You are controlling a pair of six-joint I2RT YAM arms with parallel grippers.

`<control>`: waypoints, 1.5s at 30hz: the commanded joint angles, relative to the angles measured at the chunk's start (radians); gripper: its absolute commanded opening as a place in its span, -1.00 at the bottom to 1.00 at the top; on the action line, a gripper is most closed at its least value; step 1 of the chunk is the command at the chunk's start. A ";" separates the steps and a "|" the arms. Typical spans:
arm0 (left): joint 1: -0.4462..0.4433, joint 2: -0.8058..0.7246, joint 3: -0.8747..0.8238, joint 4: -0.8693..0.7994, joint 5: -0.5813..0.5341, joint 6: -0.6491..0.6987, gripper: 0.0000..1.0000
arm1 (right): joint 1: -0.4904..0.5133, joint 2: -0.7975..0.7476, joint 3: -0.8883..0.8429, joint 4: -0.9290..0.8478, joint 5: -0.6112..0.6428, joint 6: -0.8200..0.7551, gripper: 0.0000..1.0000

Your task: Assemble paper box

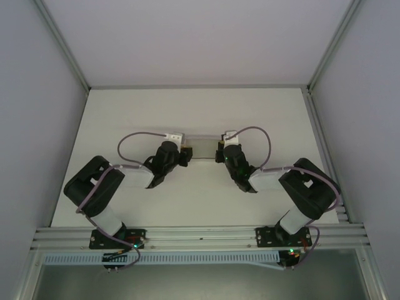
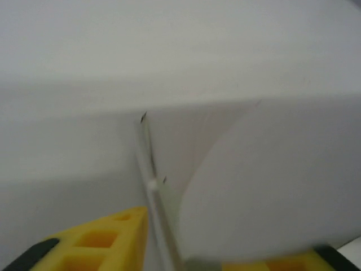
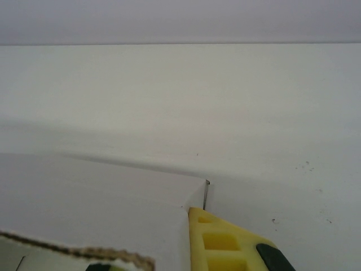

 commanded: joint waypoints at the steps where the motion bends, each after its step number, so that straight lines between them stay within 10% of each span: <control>1: -0.006 -0.095 -0.015 -0.111 0.023 -0.006 0.26 | 0.038 0.021 -0.052 -0.123 0.052 -0.034 -1.00; 5: -0.012 -0.209 0.023 -0.297 0.016 -0.020 0.99 | 0.055 0.013 -0.050 -0.167 0.082 -0.046 -1.00; 17: 0.080 -0.330 0.343 -0.903 -0.038 -0.228 0.99 | 0.075 0.019 -0.076 -0.160 0.050 -0.118 -1.00; 29: 0.242 0.040 0.490 -0.668 0.517 -0.136 1.00 | 0.075 0.040 -0.100 -0.161 -0.005 -0.128 -1.00; 45: 0.298 0.288 0.446 -0.540 0.693 -0.136 0.18 | 0.076 -0.021 -0.134 -0.248 -0.038 -0.091 -0.64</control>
